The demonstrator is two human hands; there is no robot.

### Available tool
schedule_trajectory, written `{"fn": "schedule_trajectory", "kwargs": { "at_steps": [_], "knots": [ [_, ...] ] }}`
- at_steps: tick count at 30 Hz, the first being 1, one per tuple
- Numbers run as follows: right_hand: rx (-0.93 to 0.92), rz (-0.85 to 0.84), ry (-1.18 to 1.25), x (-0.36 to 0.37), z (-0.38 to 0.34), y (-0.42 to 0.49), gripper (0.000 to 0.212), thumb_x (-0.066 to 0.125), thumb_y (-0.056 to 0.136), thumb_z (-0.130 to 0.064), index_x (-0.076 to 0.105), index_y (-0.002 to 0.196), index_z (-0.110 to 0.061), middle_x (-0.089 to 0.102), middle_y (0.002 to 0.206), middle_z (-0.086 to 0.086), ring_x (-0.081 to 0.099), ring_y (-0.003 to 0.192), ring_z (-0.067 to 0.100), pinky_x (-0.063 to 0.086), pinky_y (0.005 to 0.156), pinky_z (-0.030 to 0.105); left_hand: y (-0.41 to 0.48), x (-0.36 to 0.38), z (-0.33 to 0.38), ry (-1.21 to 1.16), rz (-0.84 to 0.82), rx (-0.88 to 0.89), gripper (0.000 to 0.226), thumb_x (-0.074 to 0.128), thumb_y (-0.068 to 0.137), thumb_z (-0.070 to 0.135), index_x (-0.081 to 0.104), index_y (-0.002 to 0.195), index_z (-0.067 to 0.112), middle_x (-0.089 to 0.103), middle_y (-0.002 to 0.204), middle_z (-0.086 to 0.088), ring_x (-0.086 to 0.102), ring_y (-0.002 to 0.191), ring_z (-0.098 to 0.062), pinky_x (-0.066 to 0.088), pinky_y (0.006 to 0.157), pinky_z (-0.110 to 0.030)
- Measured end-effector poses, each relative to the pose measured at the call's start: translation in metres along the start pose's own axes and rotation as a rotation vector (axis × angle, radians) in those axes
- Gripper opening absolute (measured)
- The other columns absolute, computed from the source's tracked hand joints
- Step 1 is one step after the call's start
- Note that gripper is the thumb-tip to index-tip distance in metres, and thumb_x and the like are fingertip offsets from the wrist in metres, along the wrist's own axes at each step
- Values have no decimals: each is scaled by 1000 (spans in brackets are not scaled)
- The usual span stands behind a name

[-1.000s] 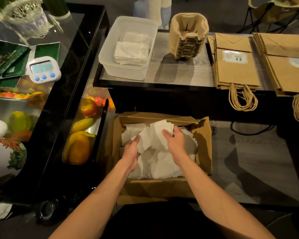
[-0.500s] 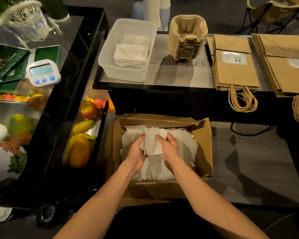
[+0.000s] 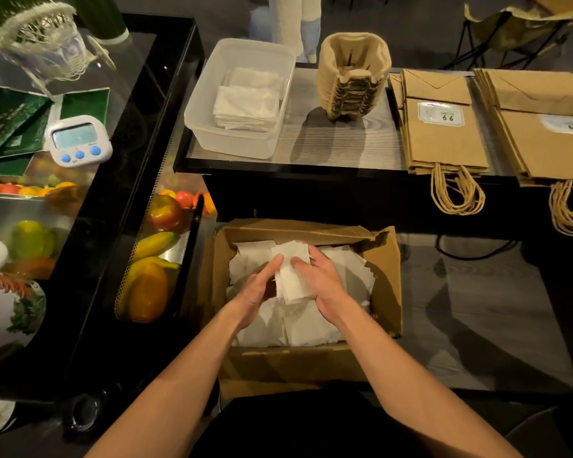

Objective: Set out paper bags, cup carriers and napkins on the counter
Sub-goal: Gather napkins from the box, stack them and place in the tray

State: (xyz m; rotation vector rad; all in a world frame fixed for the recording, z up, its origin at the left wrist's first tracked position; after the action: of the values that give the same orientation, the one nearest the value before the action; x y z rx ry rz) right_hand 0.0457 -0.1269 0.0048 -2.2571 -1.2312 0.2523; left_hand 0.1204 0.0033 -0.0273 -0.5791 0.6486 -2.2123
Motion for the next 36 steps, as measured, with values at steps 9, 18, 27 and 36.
{"fn": "schedule_trajectory", "kwargs": {
  "at_steps": [9, 18, 27, 36],
  "knots": [
    [-152, -63, -496, 14, 20, -4, 57, 47, 105, -36, 24, 157, -41, 31, 160, 0, 38, 143, 20, 43, 112, 41, -4, 17, 1, -503, -84, -192, 49, 54, 97, 28, 59, 137, 2, 64, 130, -23, 63, 119, -38, 44, 108, -55],
    [114, -282, -1122, -40, 45, 9, 43, 61, 98, -18, 54, 140, -27, 57, 140, -1, 55, 125, 22, 47, 103, 32, -2, -4, -25, -456, 129, -259, 24, 47, 99, 13, 57, 121, 10, 66, 82, -12, 67, 76, -25, 53, 79, -39],
    [10, -423, -1543, -33, 65, 6, 36, 50, 103, -32, 55, 138, -27, 50, 146, 6, 45, 131, 28, 36, 110, 36, -8, -14, -36, -354, 227, -276, 22, 52, 101, 17, 63, 120, 11, 71, 103, -14, 71, 98, -28, 56, 85, -39],
    [44, -124, -600, -43, 32, 7, 21, 64, 99, -27, 62, 117, -18, 68, 115, 0, 64, 106, 22, 50, 75, 24, -12, -15, -34, -377, 277, -224, 22, 55, 100, 19, 67, 116, 10, 75, 92, -11, 69, 86, -25, 55, 83, -39]
  ]
}}
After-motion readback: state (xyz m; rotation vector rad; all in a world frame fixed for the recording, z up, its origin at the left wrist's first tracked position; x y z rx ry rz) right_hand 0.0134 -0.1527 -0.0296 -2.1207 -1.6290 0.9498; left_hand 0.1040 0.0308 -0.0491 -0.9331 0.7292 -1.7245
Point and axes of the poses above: each hand's wrist, its own y-axis towards the middle knuckle, its own x-axis out of the palm, z = x × y, the point moved 1 cm from there along y, towards the middle knuckle
